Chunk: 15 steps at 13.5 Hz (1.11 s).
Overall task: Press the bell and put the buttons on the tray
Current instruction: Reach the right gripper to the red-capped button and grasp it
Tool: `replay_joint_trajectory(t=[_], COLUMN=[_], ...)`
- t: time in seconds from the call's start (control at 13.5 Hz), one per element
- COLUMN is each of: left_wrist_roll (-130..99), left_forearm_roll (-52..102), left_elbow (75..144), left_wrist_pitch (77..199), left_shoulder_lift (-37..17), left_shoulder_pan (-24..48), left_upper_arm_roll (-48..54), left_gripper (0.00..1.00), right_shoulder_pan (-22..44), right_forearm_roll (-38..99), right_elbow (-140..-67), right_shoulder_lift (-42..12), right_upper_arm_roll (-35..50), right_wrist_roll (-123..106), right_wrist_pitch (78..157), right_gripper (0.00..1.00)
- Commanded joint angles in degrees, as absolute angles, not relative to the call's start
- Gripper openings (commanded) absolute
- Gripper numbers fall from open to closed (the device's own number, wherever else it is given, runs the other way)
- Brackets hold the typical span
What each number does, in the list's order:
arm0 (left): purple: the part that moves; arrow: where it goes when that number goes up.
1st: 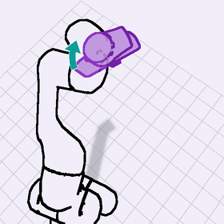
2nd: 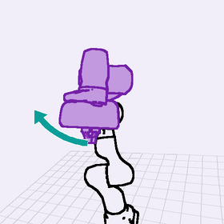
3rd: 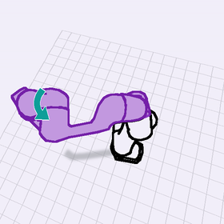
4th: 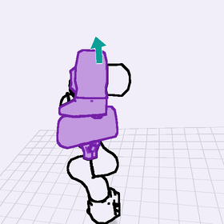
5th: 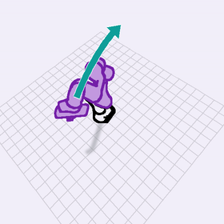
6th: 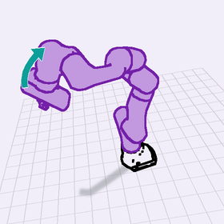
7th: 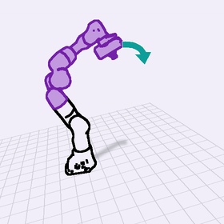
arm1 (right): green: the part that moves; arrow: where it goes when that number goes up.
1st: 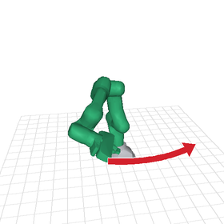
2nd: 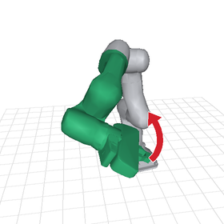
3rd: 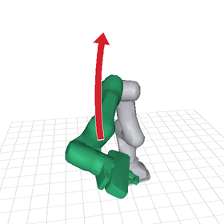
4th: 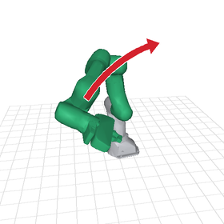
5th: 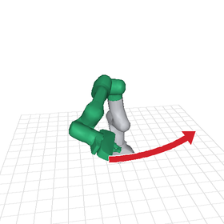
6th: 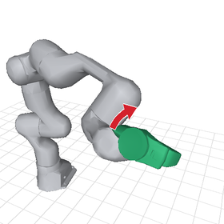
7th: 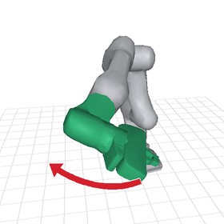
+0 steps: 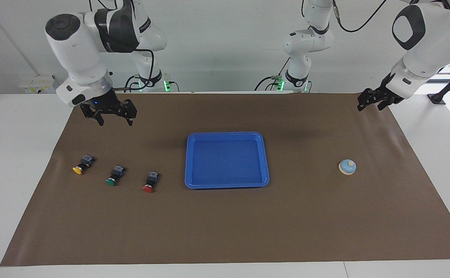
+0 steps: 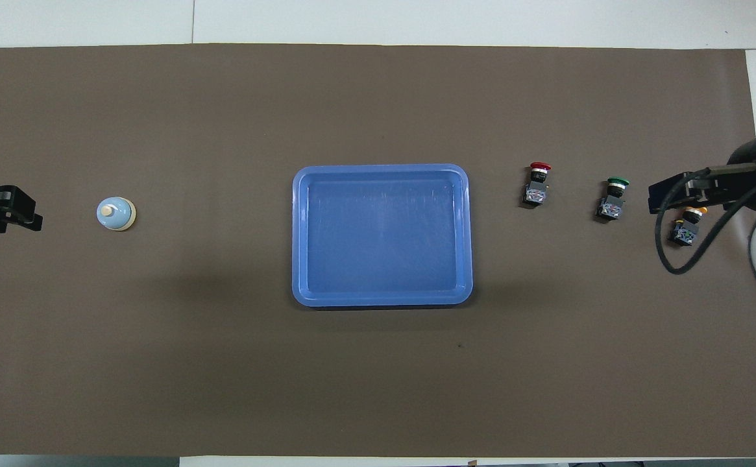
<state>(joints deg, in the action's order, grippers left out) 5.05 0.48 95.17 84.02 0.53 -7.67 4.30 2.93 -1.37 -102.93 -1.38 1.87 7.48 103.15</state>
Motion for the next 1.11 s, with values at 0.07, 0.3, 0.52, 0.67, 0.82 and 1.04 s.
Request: replay_joint_trajectory(t=[0.07, 0.3, 0.52, 0.67, 0.82, 1.04], left_wrist_roll=[3.44, 0.88, 0.88, 0.79, 0.88, 0.88], left_forearm_roll=[-0.09, -0.09, -0.18, 0.0, 0.17, 0.09], left_elbow=[96.33, 96.59, 96.24, 96.06, 96.06, 96.06], left_wrist_pitch=[82.26, 83.49, 82.97, 83.67, 83.76, 84.02], left_shoulder_lift=[3.6, 3.6, 3.52, 3.43, 3.43, 3.34], left_shoulder_pan=[-5.81, -4.57, -4.57, -3.43, -3.34, -3.78], left_upper_arm_roll=[4.65, 4.75, 5.01, 6.06, 6.15, 6.06], left_gripper=[1.0, 1.0, 1.0, 1.0, 1.0, 1.0], right_shoulder_pan=[6.76, 7.21, 7.38, 6.68, 6.77, 6.42], right_forearm_roll=[-1.05, -1.06, -1.23, -1.32, -1.32, -1.58], right_elbow=[-107.99, -115.22, -114.61, -114.61, -114.61, -114.52], right_shoulder_lift=[-8.33, -11.05, -16.16, -18.19, -18.89, -20.47], right_upper_arm_roll=[2.02, 2.02, 1.93, 1.85, 1.93, 1.85], right_wrist_roll=[17.29, 20.12, 22.85, 22.94, 24.25, 24.34], right_wrist_pitch=[117.37, 129.79, 134.02, 136.66, 137.02, 139.92], right_gripper=[1.0, 1.0, 1.0, 1.0, 1.0, 1.0])
